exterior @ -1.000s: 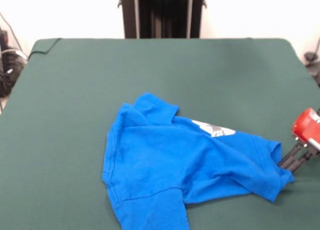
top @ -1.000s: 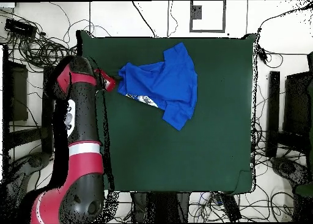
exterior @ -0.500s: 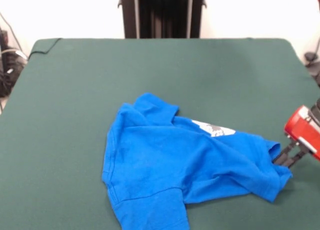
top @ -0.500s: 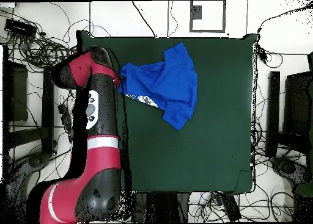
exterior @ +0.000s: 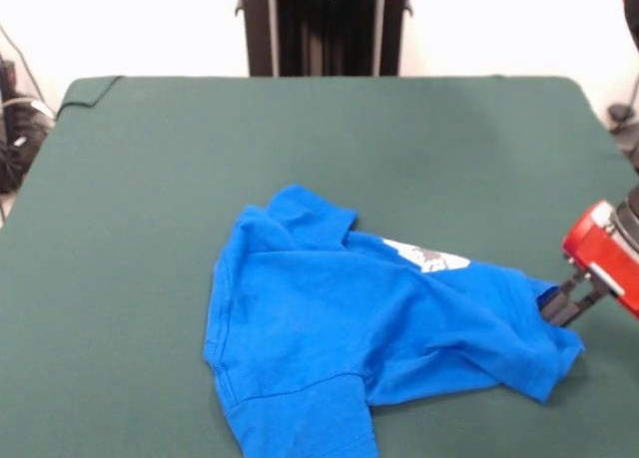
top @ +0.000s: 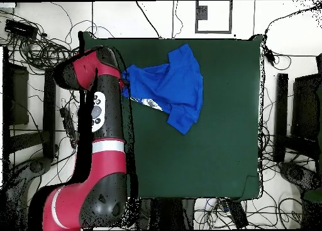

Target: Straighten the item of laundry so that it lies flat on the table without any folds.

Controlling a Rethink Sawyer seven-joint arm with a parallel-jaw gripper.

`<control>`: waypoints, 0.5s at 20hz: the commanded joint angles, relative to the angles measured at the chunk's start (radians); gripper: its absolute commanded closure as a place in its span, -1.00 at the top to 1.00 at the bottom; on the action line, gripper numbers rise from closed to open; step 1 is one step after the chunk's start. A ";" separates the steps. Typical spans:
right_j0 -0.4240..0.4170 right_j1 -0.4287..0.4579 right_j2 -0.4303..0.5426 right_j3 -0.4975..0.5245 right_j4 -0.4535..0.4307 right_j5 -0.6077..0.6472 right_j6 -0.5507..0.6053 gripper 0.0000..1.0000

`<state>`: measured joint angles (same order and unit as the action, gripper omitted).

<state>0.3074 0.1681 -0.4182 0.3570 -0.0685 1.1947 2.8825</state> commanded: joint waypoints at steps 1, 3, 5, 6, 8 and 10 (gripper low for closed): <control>0.048 0.042 0.074 0.126 0.003 -0.088 0.131 -1.00; 0.060 0.070 0.039 0.117 -0.045 -0.161 0.171 -1.00; 0.070 0.098 0.007 0.110 -0.083 -0.227 0.217 -1.00; 0.072 0.108 0.001 0.107 -0.090 -0.244 0.233 -1.00; 0.077 0.125 -0.011 0.102 -0.102 -0.272 0.266 -1.00; 0.080 0.128 -0.013 0.102 -0.106 -0.274 0.279 -1.00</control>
<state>0.3557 0.1936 -0.4550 0.3570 -0.1312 1.0791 2.8825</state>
